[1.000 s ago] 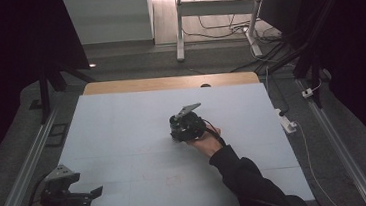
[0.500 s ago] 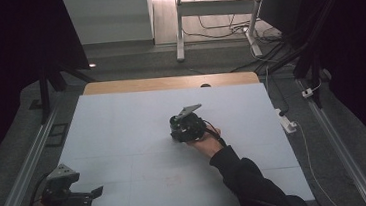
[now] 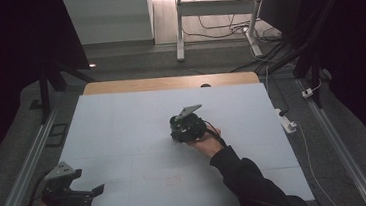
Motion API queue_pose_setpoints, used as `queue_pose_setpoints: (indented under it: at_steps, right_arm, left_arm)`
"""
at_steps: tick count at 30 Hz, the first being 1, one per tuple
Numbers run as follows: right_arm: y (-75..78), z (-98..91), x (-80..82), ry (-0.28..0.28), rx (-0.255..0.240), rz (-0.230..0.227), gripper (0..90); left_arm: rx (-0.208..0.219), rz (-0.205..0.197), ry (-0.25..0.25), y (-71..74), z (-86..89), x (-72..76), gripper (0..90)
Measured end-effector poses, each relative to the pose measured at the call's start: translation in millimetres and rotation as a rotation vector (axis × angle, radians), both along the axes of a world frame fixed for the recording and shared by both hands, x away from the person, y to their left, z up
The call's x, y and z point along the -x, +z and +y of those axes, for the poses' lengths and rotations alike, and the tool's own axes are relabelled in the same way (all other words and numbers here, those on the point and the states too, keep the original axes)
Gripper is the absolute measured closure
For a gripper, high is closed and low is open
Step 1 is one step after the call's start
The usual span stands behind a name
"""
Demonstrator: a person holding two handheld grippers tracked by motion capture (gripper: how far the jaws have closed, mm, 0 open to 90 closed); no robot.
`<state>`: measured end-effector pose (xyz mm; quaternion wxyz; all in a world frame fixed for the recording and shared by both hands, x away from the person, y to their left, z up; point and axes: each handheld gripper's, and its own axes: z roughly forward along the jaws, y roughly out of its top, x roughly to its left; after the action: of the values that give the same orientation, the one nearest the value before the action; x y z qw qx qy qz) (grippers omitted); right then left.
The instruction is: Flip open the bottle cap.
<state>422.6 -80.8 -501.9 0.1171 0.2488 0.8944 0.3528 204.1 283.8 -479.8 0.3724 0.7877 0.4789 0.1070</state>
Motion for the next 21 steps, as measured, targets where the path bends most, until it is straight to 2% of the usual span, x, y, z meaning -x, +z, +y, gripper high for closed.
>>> queue_pose_setpoints:
  at_steps: [2,6,14,16,21]
  right_arm:
    - [0.0,-0.1,0.0,0.001,0.000,-0.001,52.8]
    - [-0.1,-0.3,0.0,0.002,-0.002,0.001,52.8]
    - [0.1,-0.5,-0.4,0.004,-0.001,0.003,52.8]
    - [0.1,-0.5,-0.4,0.004,-0.001,0.003,52.8]
    - [-0.1,-0.5,-0.6,0.007,-0.002,0.002,52.8]
  left_arm:
    - [0.015,0.006,-0.027,-0.6,-0.5,-1.8,0.9]
    - [0.012,0.010,-0.051,-1.7,-4.0,-5.3,0.0]
    - [0.023,-0.021,-0.086,3.9,-15.6,-13.1,0.0]
    - [0.038,-0.038,-0.126,6.5,-20.9,-16.8,0.0]
    - [0.028,-0.072,-0.158,11.0,-31.5,-24.2,0.0]
